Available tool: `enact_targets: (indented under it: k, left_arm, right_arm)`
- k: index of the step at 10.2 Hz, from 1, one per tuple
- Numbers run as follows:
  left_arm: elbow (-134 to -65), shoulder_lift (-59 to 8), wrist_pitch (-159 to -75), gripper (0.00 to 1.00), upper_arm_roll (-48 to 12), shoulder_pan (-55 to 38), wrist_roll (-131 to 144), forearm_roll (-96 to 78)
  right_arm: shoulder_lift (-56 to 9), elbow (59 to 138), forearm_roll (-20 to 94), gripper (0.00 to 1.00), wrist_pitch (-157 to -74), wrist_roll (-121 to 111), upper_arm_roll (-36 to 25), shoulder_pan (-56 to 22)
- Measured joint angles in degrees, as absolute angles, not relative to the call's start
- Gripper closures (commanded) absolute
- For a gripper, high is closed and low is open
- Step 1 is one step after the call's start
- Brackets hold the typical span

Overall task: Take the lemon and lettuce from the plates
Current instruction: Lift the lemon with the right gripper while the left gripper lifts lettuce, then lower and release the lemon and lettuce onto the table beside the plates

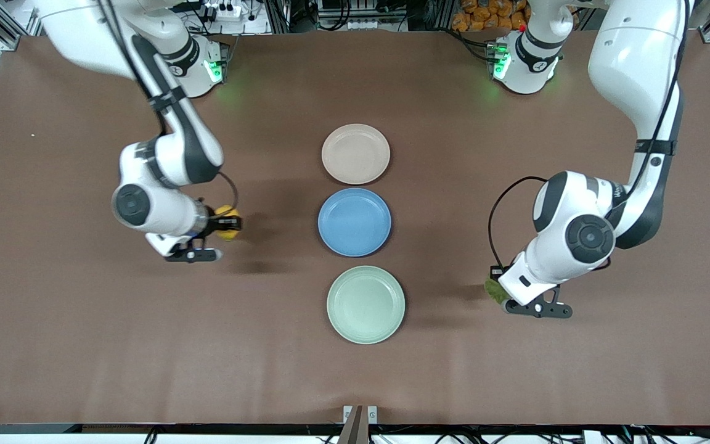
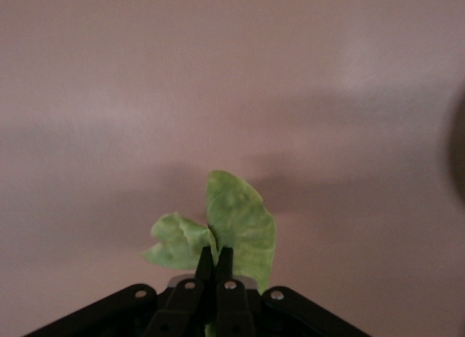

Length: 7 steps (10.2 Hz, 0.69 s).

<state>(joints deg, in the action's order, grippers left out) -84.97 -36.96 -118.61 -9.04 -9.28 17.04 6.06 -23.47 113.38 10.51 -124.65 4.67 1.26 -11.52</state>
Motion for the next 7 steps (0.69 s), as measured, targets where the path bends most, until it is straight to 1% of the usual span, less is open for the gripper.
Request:
enact_targets:
  k: [4, 7]
  left_arm:
    - [-85.6, -41.5, -118.5, 1.00, -9.3, -9.6, 20.2, 6.1]
    - [-85.5, -42.4, -118.6, 1.00, -9.1, -8.7, 19.9, 6.1]
  right_arm:
    - [-25.3, 114.9, 10.5, 1.00, -125.6, -2.2, 1.3, -7.2]
    - [-26.4, 114.9, 10.4, 1.00, -126.2, -6.0, 1.3, -5.7]
